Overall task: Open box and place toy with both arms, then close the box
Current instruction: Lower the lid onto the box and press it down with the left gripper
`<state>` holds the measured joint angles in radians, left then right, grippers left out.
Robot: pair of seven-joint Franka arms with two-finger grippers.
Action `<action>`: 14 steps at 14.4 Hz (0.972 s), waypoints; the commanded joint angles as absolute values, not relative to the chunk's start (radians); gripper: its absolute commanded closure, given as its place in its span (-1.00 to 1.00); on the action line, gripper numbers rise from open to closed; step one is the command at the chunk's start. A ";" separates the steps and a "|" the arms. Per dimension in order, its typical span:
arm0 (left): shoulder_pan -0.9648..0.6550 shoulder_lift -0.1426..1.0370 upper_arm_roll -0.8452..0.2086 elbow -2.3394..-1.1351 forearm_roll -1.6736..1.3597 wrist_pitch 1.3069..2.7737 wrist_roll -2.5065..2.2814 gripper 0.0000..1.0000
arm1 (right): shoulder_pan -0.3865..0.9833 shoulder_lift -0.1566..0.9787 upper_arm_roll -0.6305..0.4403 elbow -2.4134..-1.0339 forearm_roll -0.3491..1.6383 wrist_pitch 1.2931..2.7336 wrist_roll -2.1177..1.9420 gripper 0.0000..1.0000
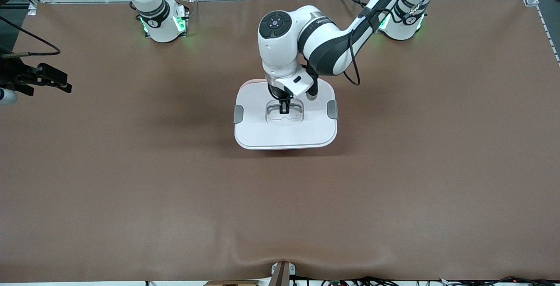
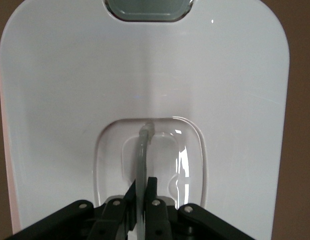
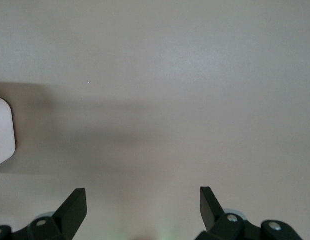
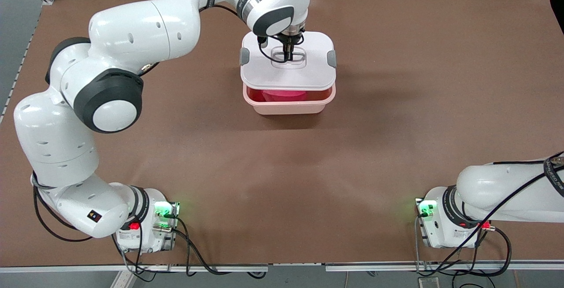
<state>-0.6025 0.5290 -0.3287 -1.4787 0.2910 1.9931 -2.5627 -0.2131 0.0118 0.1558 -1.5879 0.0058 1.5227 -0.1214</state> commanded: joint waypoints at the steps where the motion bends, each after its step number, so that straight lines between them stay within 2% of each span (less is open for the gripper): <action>1: -0.620 0.535 -0.331 -1.486 0.311 1.999 -2.562 1.00 | -0.213 0.029 0.160 -1.559 -0.008 1.508 -0.104 -1.00; 14: -0.609 0.519 -0.354 -1.517 0.272 1.997 -2.559 1.00 | -0.210 0.037 0.160 -1.563 -0.008 1.500 -0.106 -1.00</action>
<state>-0.6154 0.5347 -0.3520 -1.5018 0.2879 1.9930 -2.5569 -0.2129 0.0197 0.1566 -1.5880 0.0058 1.5167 -0.1214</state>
